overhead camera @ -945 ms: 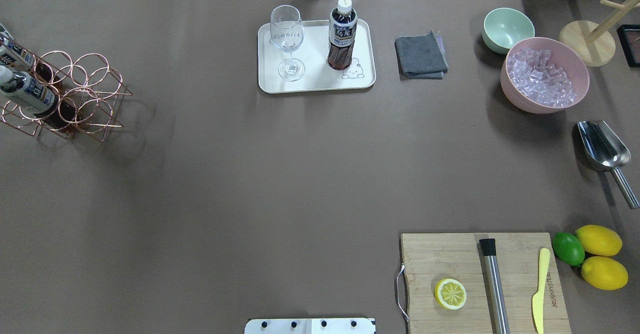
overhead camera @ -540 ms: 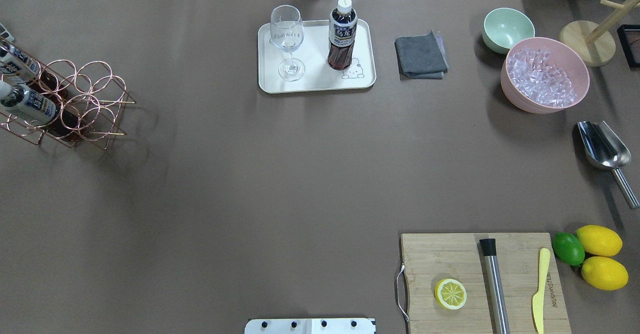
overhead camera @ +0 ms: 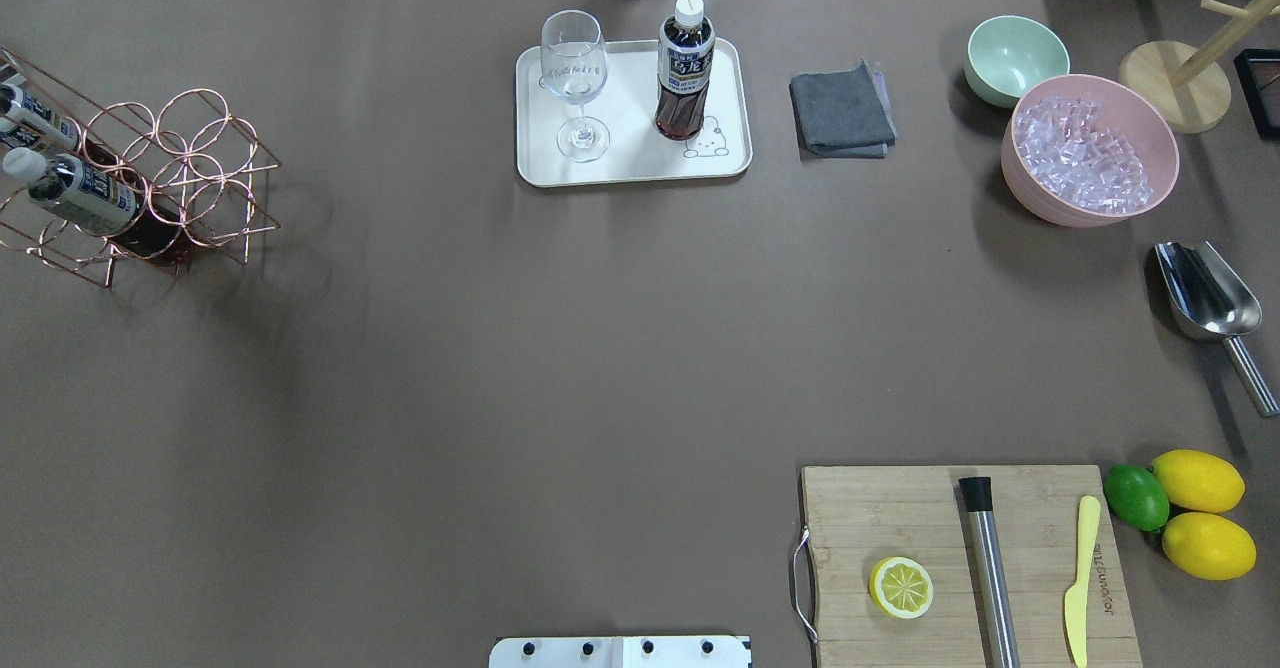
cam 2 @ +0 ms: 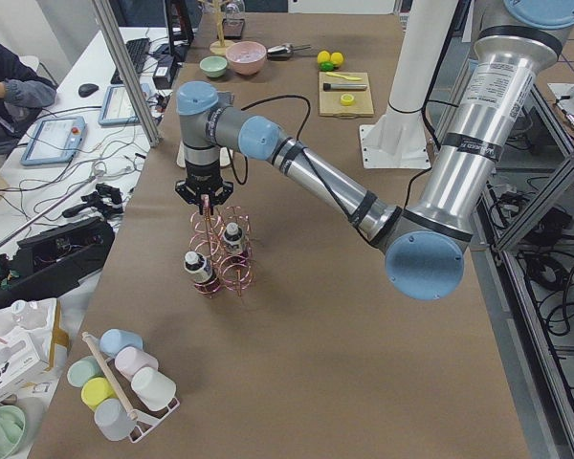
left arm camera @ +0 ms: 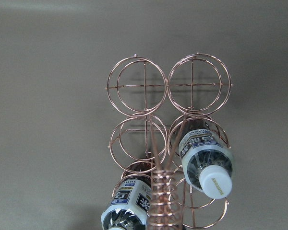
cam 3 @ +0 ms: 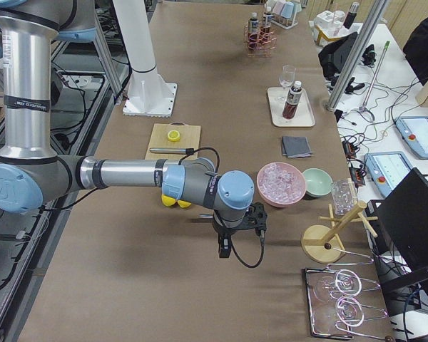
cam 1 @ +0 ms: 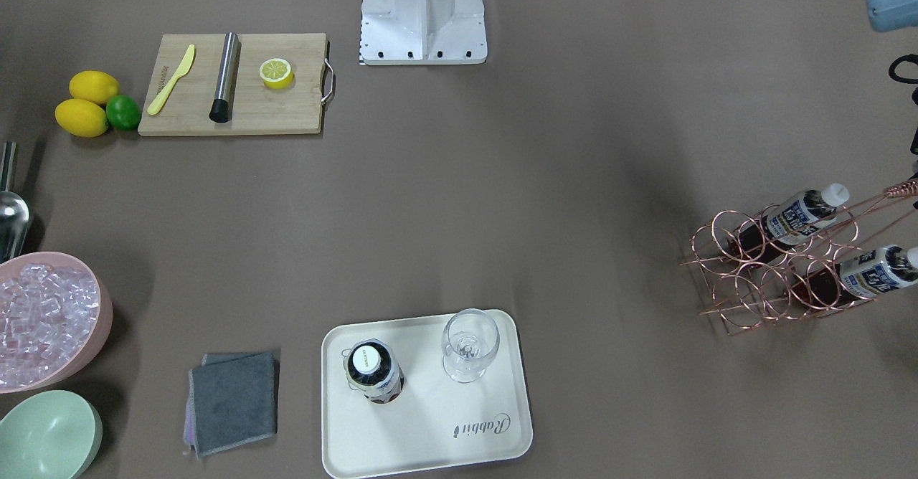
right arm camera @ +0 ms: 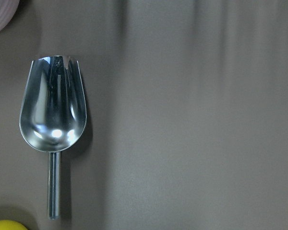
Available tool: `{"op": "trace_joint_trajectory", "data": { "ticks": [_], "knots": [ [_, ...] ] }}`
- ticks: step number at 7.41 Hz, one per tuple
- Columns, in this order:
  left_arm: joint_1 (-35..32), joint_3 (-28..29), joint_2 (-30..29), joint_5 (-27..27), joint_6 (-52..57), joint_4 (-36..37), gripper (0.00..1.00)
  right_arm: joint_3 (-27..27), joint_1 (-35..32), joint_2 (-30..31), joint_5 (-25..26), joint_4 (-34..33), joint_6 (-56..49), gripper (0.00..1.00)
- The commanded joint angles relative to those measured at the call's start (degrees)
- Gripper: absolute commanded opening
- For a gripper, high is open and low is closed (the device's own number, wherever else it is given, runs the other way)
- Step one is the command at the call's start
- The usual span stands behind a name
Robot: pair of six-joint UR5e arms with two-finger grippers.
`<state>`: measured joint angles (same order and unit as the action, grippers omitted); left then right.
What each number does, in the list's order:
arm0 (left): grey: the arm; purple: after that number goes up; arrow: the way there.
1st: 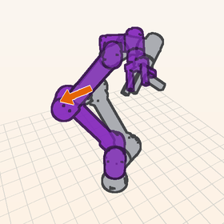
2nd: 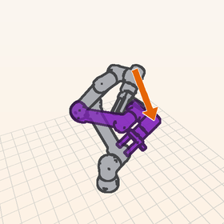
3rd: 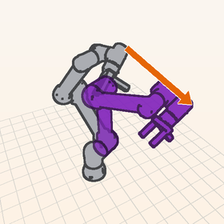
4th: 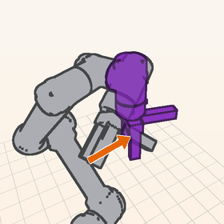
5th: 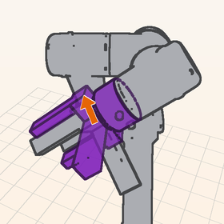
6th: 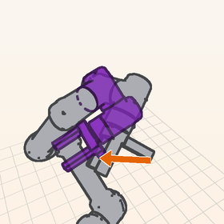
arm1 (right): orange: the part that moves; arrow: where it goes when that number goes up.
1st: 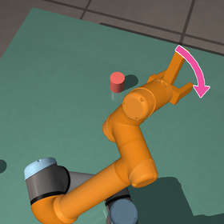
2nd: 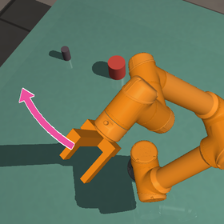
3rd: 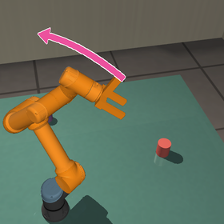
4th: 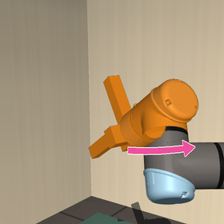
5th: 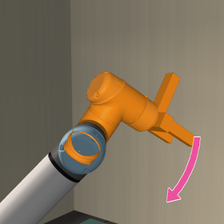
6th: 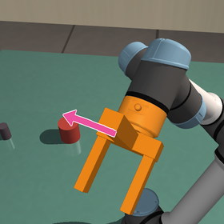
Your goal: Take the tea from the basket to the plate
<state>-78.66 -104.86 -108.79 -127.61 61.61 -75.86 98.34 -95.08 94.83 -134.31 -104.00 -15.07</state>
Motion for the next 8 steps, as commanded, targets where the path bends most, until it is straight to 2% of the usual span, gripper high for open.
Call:
{"op": "trace_joint_trajectory", "data": {
  "ticks": [1, 4, 5, 8],
  "knots": [
    [0.08, -0.08, -0.02, -0.09, -2.18, 0.1, 0.0, -0.52, 0.07, 0.18, -0.07, 0.81, 0.04, 1.0],
    [-0.01, -0.17, -0.01, -0.35, -2.28, 0.19, 0.0, -0.26, -0.98, 0.53, -0.51, 0.73, -0.14, 1.0],
    [0.08, -0.17, -0.01, -0.36, -2.28, 0.19, 0.12, -0.43, -0.99, 0.44, -0.6, 0.73, -0.14, 1.0],
    [0.43, -0.52, -0.1, -0.36, -4.64, 0.1, 0.69, -0.69, -0.99, 0.62, -0.69, 0.64, -0.4, 1.0]
  ]
}}
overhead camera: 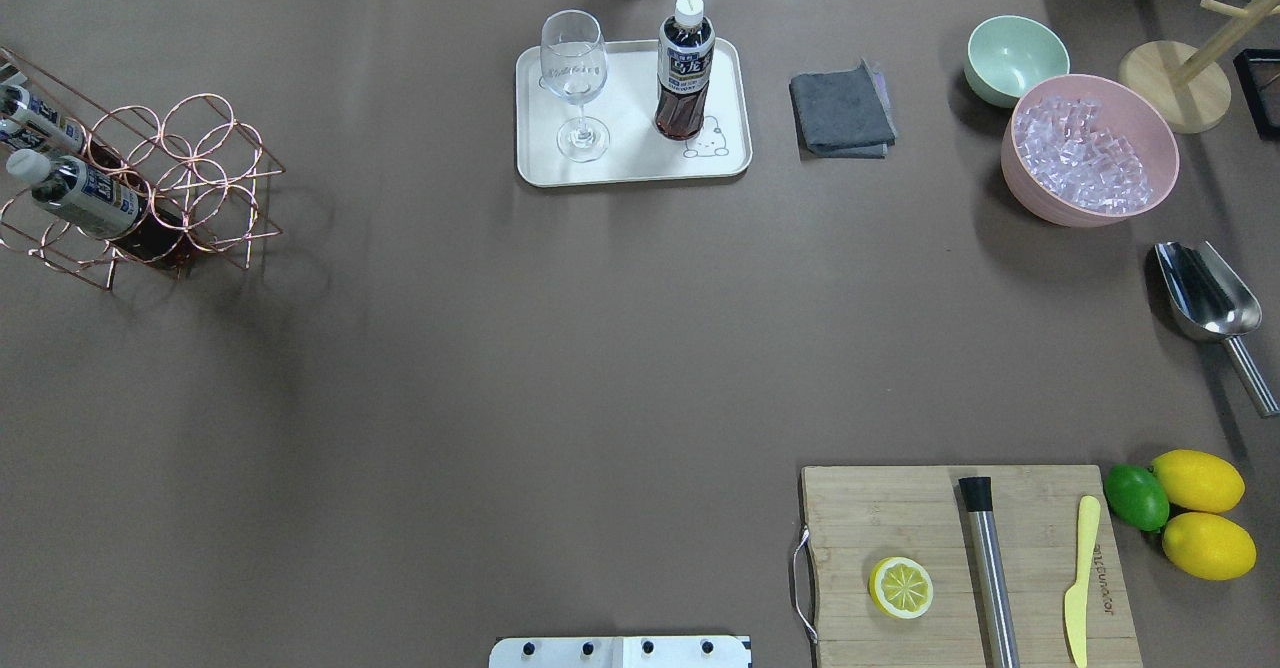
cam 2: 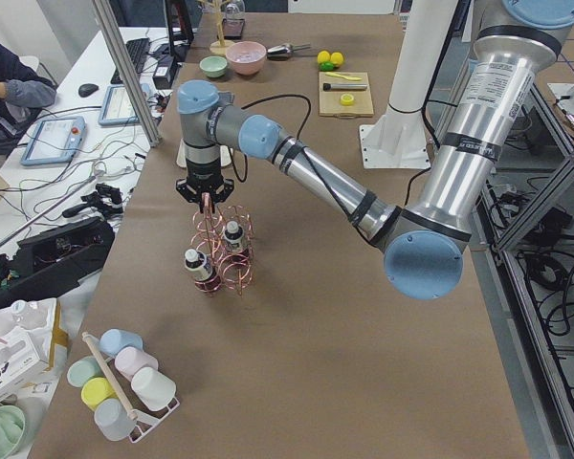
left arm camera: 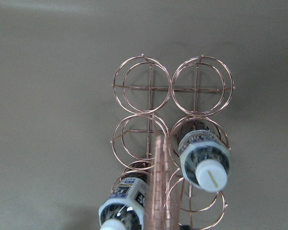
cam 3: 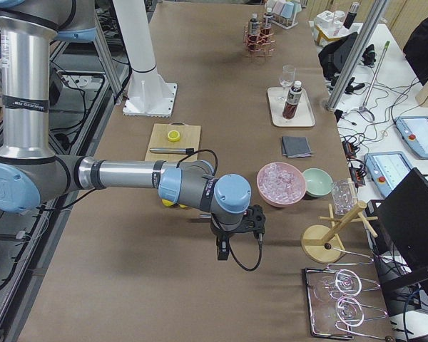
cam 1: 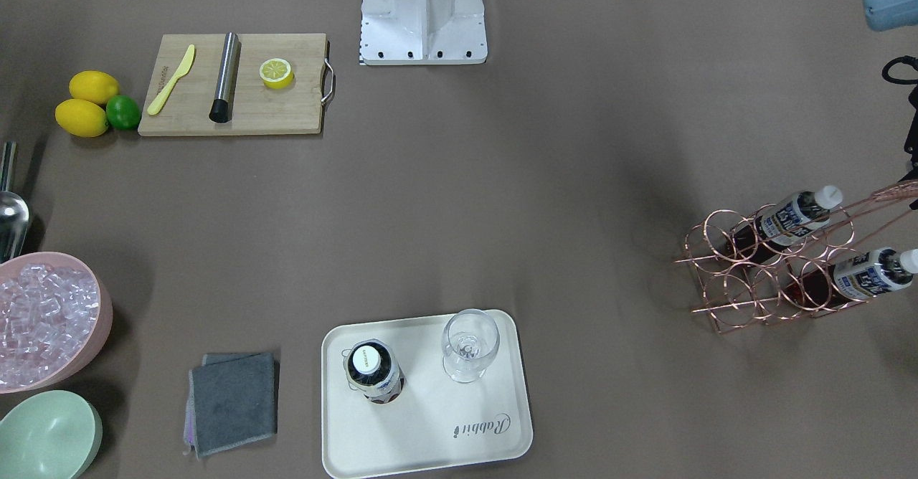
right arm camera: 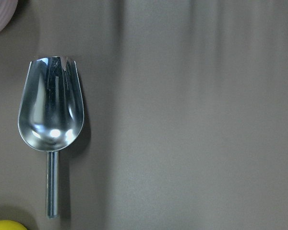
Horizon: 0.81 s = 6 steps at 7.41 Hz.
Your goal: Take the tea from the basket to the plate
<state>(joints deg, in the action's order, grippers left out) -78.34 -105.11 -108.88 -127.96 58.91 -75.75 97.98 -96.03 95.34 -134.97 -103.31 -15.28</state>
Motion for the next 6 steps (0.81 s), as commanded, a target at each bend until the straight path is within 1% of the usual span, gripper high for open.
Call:
{"op": "trace_joint_trajectory", "data": {
  "ticks": [1, 4, 5, 6],
  "knots": [
    [0.11, -0.36, -0.1, -0.01, -2.13, -0.01, 0.95, -0.42, -0.04, 0.37, -0.03, -0.14, -0.27, 1.0],
    [-0.24, -0.36, -0.1, -0.88, -2.22, 0.07, 0.97, -0.68, 0.05, 0.46, 0.14, 0.12, -0.19, 1.0],
    [-0.76, -0.45, -0.1, -2.8, -3.87, 1.03, 0.97, -0.77, 0.31, -0.5, 0.32, 0.21, -0.53, 1.0],
    [-1.98, -0.79, -0.45, -4.47, -9.19, 2.26, 0.97, -0.77, 0.31, -0.51, 0.32, 2.65, -0.54, 1.0]
  ]
}}
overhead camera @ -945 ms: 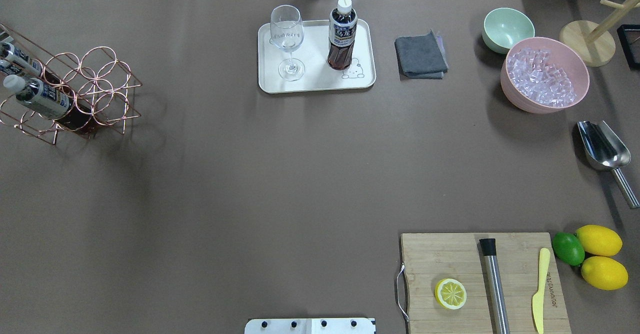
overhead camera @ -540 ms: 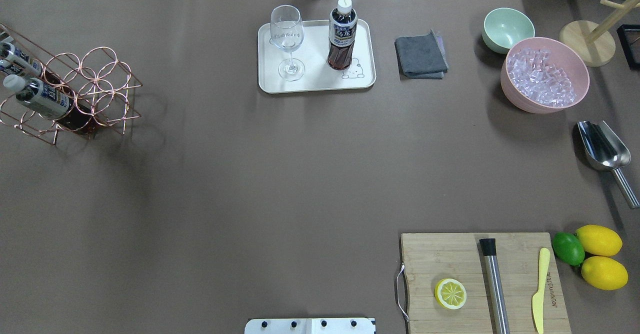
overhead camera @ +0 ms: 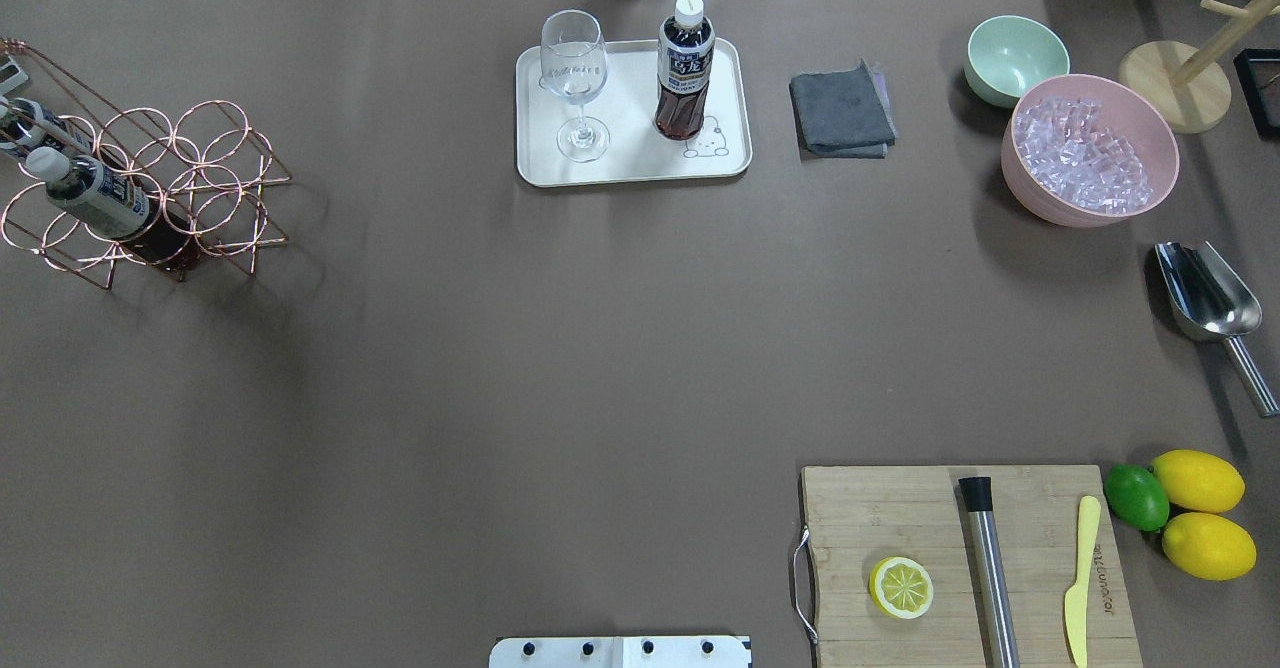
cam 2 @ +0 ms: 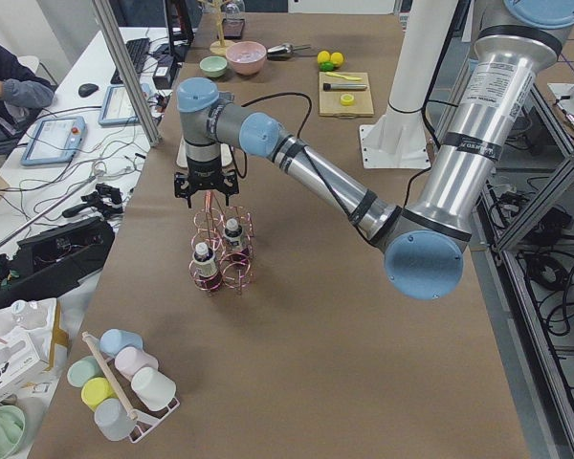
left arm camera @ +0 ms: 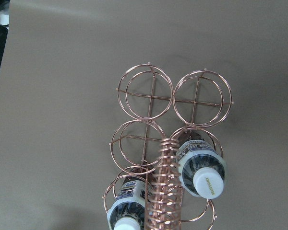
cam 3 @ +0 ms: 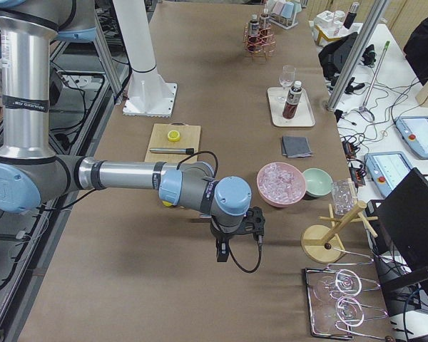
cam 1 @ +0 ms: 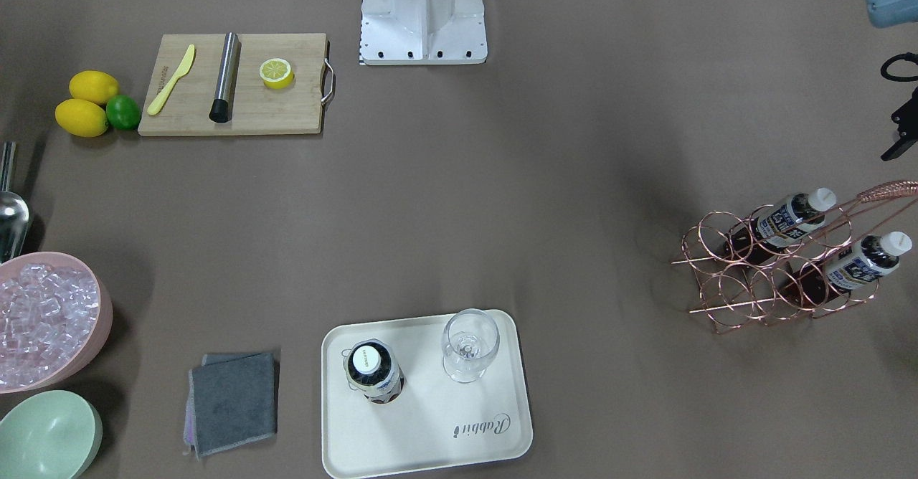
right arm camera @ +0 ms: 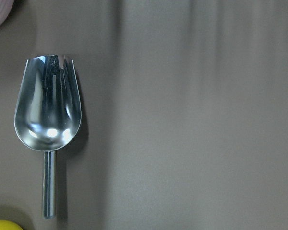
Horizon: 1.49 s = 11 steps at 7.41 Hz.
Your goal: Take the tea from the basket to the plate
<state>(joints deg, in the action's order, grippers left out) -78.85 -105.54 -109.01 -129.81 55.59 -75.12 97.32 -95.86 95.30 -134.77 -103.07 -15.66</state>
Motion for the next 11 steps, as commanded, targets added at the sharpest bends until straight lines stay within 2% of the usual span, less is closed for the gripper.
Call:
{"op": "trace_joint_trajectory", "data": {
  "ticks": [1, 3, 6, 7, 9, 11],
  "knots": [
    [-2.01, -0.37, -0.5, -3.77, -12.98, 1.73, 0.97, -0.02, 0.58, -0.47, 0.12, 5.4, -0.07, 1.0],
    [-5.16, -0.11, -0.68, -3.69, -21.97, 3.74, 0.97, 0.07, 3.65, -0.55, -0.14, 5.6, 0.81, 1.0],
    [-9.39, 0.77, 0.1, -4.74, -38.74, 5.77, 0.97, 0.68, 3.66, -0.38, -0.06, 5.6, 0.72, 1.0],
    [-10.61, 3.04, 0.2, -5.44, -42.11, 5.77, 0.97, 0.68, 3.57, -0.29, -0.06, 5.6, 0.72, 1.0],
    [-14.12, 8.31, 2.11, -8.51, -42.23, 5.77, 0.97, 0.94, 3.57, 0.23, -0.14, 5.6, 0.72, 1.0],
    [-14.32, 13.84, 3.54, -8.7, -42.4, 4.64, 0.97, 0.86, 3.57, 0.32, 0.03, 5.6, 0.72, 1.0]
  ]
}}
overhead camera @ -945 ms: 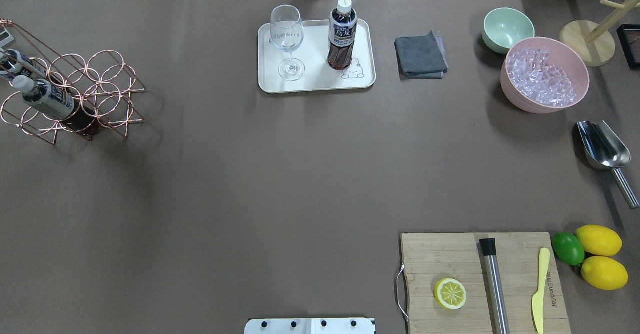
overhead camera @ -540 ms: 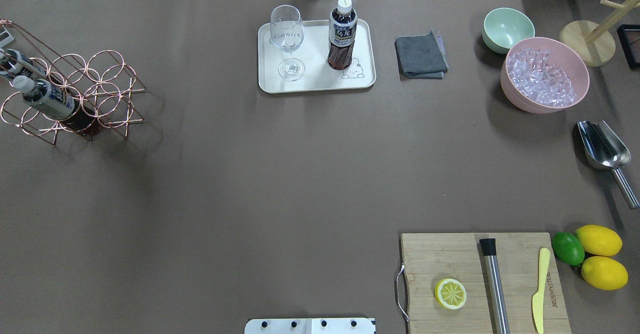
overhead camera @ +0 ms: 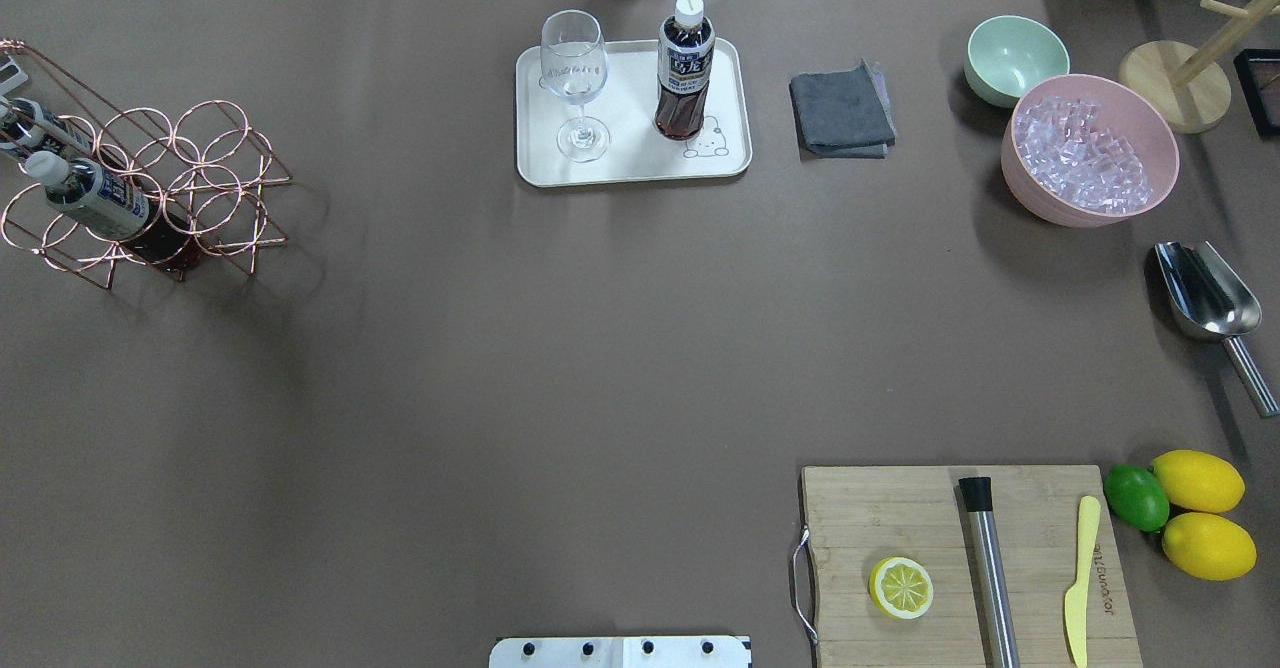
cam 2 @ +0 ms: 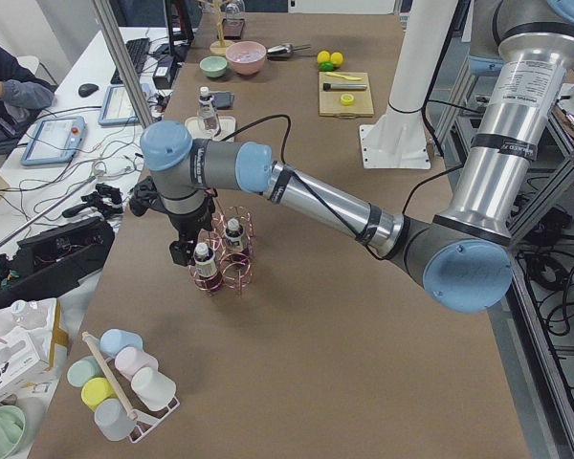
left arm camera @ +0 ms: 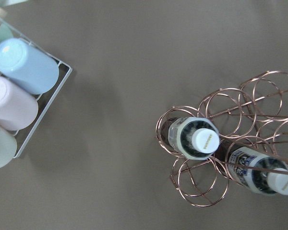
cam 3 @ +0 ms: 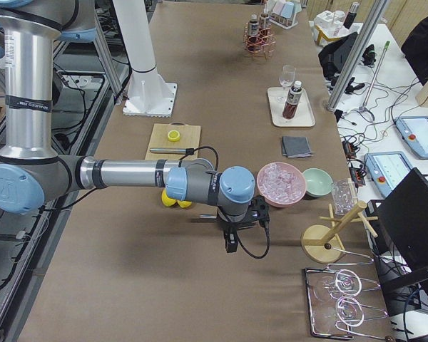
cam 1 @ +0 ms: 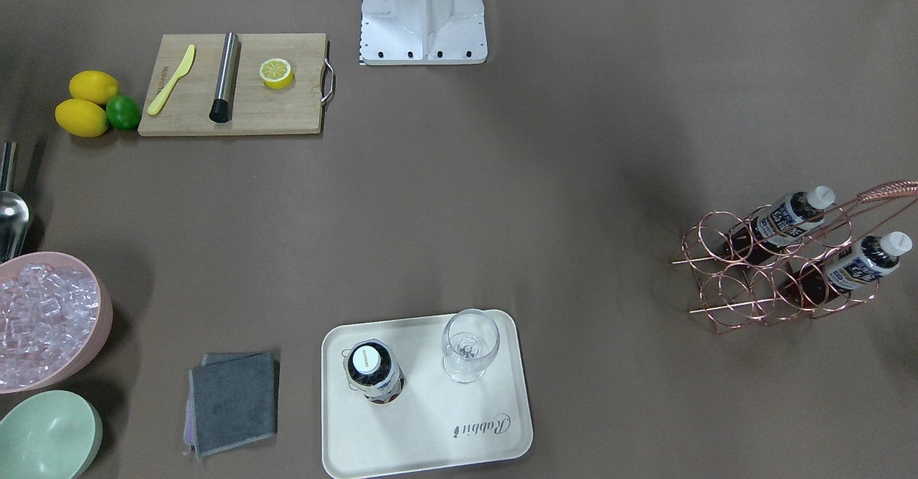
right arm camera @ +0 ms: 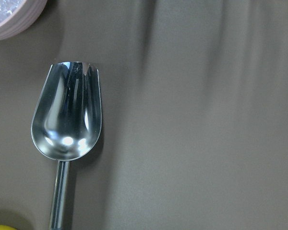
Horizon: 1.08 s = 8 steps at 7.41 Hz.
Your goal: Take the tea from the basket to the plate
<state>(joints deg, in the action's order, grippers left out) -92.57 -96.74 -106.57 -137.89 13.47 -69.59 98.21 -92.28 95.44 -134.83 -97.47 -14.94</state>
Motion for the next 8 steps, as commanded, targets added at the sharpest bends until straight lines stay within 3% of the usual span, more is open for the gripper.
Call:
{"op": "trace_joint_trajectory", "data": {
  "ticks": [1, 5, 8],
  "knots": [
    [-0.59, 8.9, 1.1, -0.63, -0.38, -4.38, 0.97, 0.06, 0.0, 0.36, -0.08, 0.0, 0.0, 1.0],
    [0.19, 16.92, 1.1, -0.19, -0.55, -13.88, 0.97, 0.76, -0.09, -0.07, 0.96, 0.09, -0.09, 1.0],
    [0.11, 15.88, 3.12, -0.45, -0.46, -14.26, 0.97, 0.94, -0.09, -0.16, 1.76, 0.09, -0.09, 1.0]
  ]
}}
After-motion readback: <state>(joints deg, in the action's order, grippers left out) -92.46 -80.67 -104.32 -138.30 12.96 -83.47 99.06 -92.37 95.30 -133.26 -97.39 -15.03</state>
